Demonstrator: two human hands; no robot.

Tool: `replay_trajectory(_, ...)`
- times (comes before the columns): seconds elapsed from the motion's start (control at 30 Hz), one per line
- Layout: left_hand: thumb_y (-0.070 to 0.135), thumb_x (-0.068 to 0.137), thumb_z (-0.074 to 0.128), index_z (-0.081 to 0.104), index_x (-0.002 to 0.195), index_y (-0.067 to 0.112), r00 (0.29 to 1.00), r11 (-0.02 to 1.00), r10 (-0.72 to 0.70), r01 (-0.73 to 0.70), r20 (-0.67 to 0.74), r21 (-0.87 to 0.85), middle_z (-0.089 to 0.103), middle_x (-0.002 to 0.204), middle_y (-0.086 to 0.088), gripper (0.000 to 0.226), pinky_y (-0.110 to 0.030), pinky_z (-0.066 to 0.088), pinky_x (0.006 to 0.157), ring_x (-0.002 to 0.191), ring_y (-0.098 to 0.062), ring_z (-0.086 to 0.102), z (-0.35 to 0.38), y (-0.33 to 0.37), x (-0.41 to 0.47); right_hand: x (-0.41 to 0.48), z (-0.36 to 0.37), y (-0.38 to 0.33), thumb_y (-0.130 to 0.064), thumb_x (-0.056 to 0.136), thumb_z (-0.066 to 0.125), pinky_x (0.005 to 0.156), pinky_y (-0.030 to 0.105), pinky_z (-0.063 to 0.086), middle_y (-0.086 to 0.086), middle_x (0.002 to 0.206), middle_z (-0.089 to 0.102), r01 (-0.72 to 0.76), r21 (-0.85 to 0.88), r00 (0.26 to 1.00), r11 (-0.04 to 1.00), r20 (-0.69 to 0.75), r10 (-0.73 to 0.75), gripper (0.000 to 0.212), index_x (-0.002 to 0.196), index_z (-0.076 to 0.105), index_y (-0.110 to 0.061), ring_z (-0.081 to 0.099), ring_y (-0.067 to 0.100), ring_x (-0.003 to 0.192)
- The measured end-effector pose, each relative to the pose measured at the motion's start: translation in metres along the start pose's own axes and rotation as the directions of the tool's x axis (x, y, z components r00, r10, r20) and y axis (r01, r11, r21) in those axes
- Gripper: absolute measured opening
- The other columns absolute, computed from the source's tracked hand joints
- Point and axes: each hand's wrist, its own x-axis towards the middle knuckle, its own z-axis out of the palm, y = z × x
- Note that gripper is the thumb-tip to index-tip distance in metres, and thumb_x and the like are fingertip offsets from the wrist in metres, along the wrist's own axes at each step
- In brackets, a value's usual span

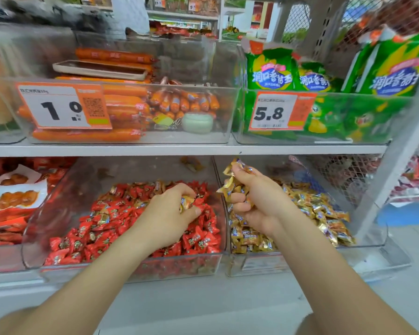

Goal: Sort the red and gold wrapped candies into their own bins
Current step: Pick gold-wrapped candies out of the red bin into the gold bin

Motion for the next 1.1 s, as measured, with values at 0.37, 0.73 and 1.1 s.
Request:
replay_trajectory(0.37,0.034,0.1,0.058,0.058,0.108,0.039,0.944,0.943,0.322,-0.314,-0.07,0.111,0.063,0.066,0.006,0.009,-0.037,0.052,0.069,0.058,-0.01,0.055,0.036,0.08,0.001,0.01,-0.097,-0.016,-0.02,0.086,0.076,0.089,0.028,0.048,0.002,0.129,0.062,0.217,-0.965,0.896,0.146,0.137,-0.422,0.06,0.142,0.058,-0.035,0.064,0.017,0.107)
replay_trajectory(0.73,0.046,0.097,0.057,0.048,0.145,0.024,0.935,0.845,0.193,-0.313,0.297,0.434,0.053,0.135,-0.012,0.054,-0.053,0.043,0.108,0.13,-0.039,0.051,0.108,0.11,0.078,-0.005,-0.131,-0.026,0.009,0.089,0.048,0.113,0.028,0.044,0.002,0.15,0.058,0.324,-0.945,0.808,0.05,0.249,-0.534,0.071,0.151,0.055,-0.025,0.059,0.014,0.131)
replay_trajectory(1.1,0.045,0.092,0.046,0.059,0.081,0.028,0.941,0.838,0.301,-0.184,-0.154,0.513,0.05,0.078,0.008,0.024,-0.039,0.05,0.075,0.084,-0.025,0.058,-0.004,0.007,0.01,-0.038,-0.005,0.003,-0.009,0.092,0.059,0.071,0.011,0.041,-0.014,0.083,0.062,0.541,-0.835,0.702,0.103,0.381,-0.601,0.028,0.096,0.078,-0.03,0.06,0.004,0.072)
